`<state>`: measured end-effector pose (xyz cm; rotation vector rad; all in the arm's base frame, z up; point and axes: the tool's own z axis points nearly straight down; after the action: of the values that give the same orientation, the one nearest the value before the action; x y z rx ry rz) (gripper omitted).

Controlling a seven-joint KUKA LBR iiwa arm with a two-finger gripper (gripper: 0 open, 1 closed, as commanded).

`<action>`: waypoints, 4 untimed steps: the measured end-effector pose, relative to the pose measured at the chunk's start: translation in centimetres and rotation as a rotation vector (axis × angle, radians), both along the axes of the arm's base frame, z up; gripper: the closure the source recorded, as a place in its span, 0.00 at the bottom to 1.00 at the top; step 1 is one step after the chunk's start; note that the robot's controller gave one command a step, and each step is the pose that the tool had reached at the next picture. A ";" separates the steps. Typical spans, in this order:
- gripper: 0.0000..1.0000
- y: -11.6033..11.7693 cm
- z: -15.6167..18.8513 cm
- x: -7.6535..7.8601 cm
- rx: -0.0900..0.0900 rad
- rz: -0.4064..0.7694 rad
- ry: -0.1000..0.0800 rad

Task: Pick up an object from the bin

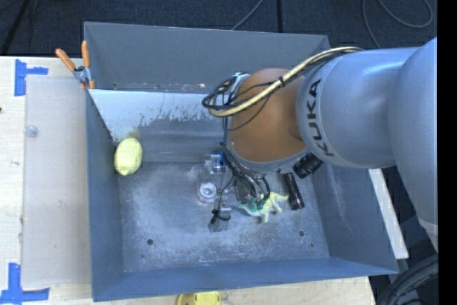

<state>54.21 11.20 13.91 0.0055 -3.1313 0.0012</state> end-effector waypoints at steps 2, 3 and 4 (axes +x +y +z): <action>0.00 -3.8 -0.7 0.0 0.003 0.010 -0.004; 0.00 -6.9 -2.2 0.2 -0.002 0.089 -0.004; 1.00 -5.1 -3.6 1.2 0.003 -0.079 -0.003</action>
Offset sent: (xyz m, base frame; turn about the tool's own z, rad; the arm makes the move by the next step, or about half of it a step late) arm -0.0016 -0.0889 -0.0205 -0.0075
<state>55.38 6.13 10.33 -0.1180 -3.1319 -0.0037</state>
